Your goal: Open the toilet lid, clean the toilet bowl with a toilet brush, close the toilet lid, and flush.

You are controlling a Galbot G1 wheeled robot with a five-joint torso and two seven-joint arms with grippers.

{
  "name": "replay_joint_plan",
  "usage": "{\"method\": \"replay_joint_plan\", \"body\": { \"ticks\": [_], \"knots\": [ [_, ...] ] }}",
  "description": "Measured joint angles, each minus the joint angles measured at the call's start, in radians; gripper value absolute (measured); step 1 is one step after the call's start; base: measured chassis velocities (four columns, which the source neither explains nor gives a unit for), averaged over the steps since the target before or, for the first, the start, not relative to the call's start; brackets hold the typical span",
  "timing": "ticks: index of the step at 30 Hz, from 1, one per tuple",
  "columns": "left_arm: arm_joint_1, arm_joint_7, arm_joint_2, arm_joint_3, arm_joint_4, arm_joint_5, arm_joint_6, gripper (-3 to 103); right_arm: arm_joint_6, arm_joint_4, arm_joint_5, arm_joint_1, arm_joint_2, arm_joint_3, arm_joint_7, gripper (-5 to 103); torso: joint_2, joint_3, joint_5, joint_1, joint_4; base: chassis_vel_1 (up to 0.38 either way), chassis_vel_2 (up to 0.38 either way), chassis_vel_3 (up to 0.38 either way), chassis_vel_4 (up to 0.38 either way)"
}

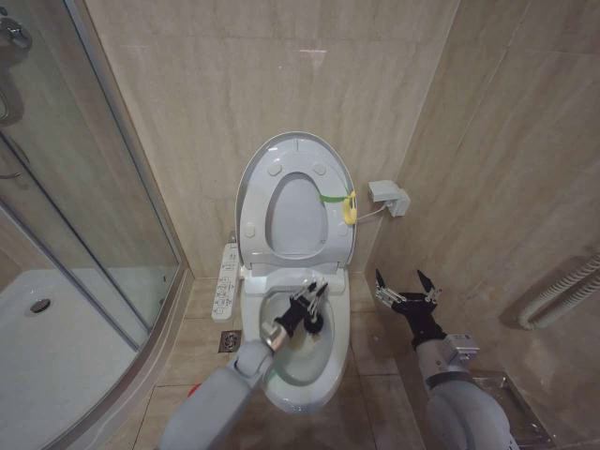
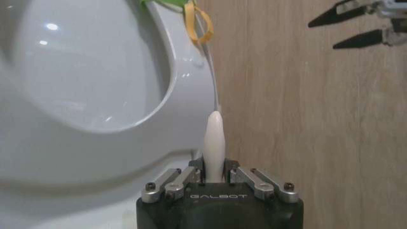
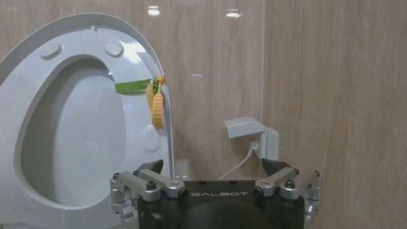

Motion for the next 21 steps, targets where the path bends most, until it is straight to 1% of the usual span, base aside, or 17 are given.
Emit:
{"method": "replay_joint_plan", "body": {
  "ticks": [1,4,7,15,21],
  "knots": [
    [0.0,0.0,0.0,0.0,0.0,0.0,0.0,20,0.0,0.0,0.0,0.0,0.0,0.0,0.0,100,0.0,0.0,0.0,0.0,0.0,0.0,0.0,0.0,0.0],
    [0.069,0.013,0.033,-0.037,-0.007,0.013,-0.029,20,0.0,0.0,0.0,0.0,0.0,0.0,0.0,100,0.0,0.0,0.0003,0.0,0.0002,0.0,0.0,0.0,0.0],
    [0.099,0.017,0.043,-0.058,-0.016,0.017,-0.038,20,0.0,0.0,0.0,0.0,0.0,0.0,0.0,100,0.0,0.0,0.0003,0.0,0.0003,0.0,0.0,0.0,0.0],
    [0.164,0.016,0.077,-0.077,-0.076,0.015,-0.031,20,0.0,0.0,0.0,0.0,0.0,0.0,0.0,100,0.0,0.0,0.0003,0.0,-0.0001,0.0,0.0,0.0,0.0],
    [0.174,0.022,0.1,-0.067,-0.056,0.009,-0.028,20,0.0,0.0,0.0,0.0,0.0,0.0,0.0,100,0.0,0.0,0.0004,0.0,0.0002,0.0,0.0,0.0,0.0]
  ]
}}
